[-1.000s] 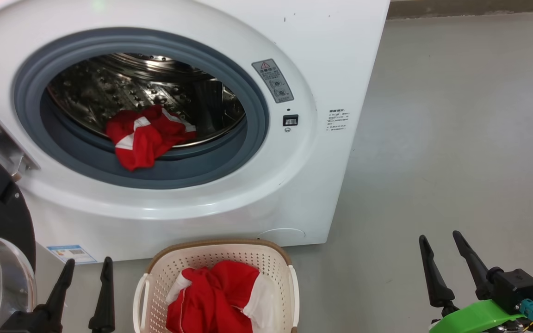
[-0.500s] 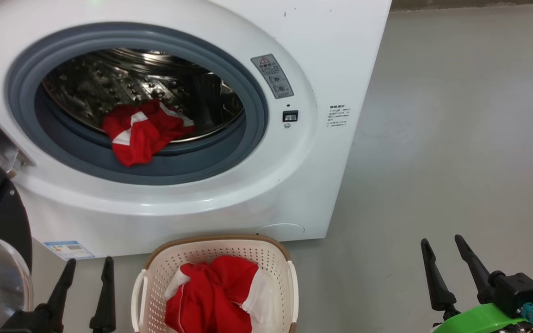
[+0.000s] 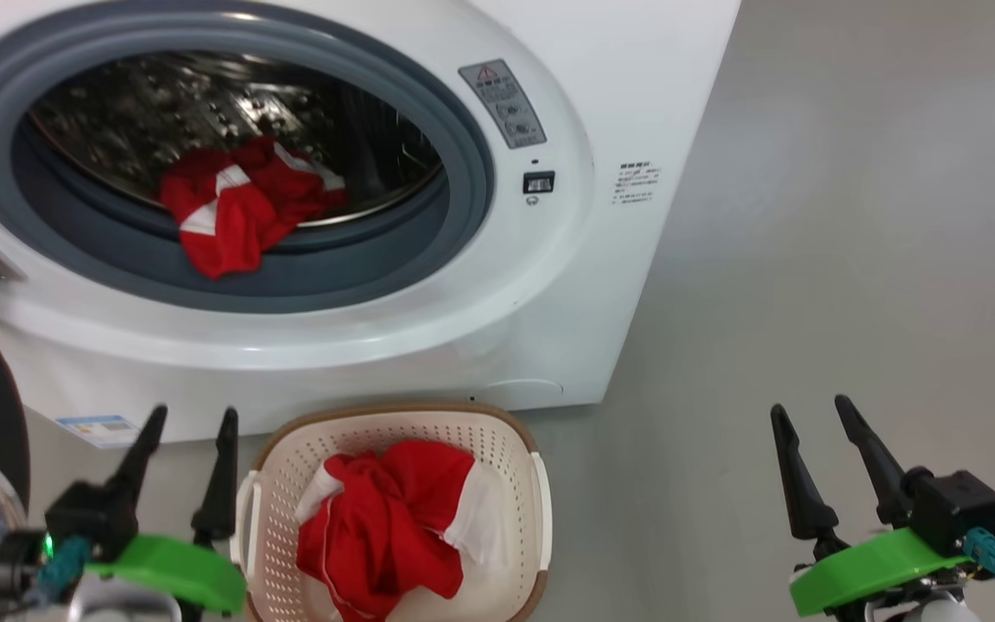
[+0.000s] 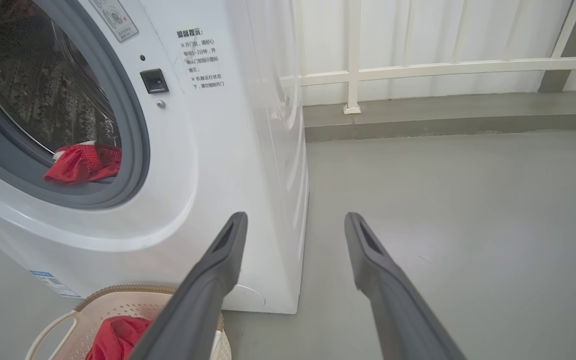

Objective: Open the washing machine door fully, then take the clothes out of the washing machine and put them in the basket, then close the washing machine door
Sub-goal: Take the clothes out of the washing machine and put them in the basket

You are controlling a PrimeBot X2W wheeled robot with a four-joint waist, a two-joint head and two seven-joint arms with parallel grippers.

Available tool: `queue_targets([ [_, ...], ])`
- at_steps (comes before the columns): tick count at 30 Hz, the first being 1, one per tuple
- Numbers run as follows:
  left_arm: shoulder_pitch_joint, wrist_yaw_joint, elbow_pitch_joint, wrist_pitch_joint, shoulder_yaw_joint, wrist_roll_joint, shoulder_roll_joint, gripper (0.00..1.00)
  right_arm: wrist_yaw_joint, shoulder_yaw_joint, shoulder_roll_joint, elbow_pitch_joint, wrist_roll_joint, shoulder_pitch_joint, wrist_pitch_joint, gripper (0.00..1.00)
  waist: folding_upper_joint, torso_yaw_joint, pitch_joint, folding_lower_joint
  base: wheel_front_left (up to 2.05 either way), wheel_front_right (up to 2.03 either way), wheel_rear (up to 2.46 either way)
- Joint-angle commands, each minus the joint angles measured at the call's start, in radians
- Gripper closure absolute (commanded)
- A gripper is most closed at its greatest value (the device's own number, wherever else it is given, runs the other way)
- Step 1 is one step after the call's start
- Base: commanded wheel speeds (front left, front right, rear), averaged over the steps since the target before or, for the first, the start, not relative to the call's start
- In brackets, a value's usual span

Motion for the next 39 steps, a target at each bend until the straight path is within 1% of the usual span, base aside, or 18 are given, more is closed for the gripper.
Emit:
queue_targets([
  [1, -0.056, 0.011, 0.001, -0.005, 0.025, 0.023, 0.036, 0.00, 0.006, 0.029, -0.011, -0.028, 0.010, -0.039, -0.006, 0.00, 0.0000, -0.007, 0.029, 0.0000, 0.00, 0.00, 0.00],
  [6, -0.175, 0.028, 0.112, -0.005, -0.020, 0.090, 0.058, 0.00, 0.006, 0.043, -0.011, -0.027, 0.018, -0.063, -0.006, 0.00, 0.0000, -0.022, 0.060, 0.0000, 0.00, 0.00, 0.00],
  [12, -0.310, 0.046, 0.252, -0.003, -0.076, 0.147, 0.065, 0.00, 0.006, 0.054, -0.011, -0.027, 0.029, -0.081, -0.006, 0.00, 0.0000, -0.037, 0.083, 0.0000, 0.00, 0.00, 0.00],
  [16, -0.396, 0.057, 0.331, 0.004, -0.107, 0.178, 0.071, 0.00, 0.006, 0.062, -0.011, -0.028, 0.036, -0.093, -0.006, 0.00, 0.0000, -0.045, 0.098, 0.0000, 0.00, 0.00, 0.00],
  [25, -0.593, 0.088, 0.488, 0.020, -0.174, 0.254, 0.107, 0.00, 0.006, 0.072, -0.011, -0.034, 0.052, -0.128, -0.006, 0.00, 0.0000, -0.061, 0.145, 0.0000, 0.00, 0.00, 0.00],
  [31, -0.698, 0.113, 0.580, 0.027, -0.222, 0.306, 0.130, 0.00, 0.006, 0.076, -0.011, -0.038, 0.064, -0.144, -0.006, 0.00, 0.0000, -0.072, 0.174, 0.0000, 0.00, 0.00, 0.00],
  [39, -0.789, 0.120, 0.679, 0.030, -0.251, 0.327, 0.155, 0.00, 0.006, 0.075, -0.011, -0.041, 0.077, -0.165, -0.006, 0.00, 0.0000, -0.093, 0.208, 0.0000, 0.00, 0.00, 0.00],
])
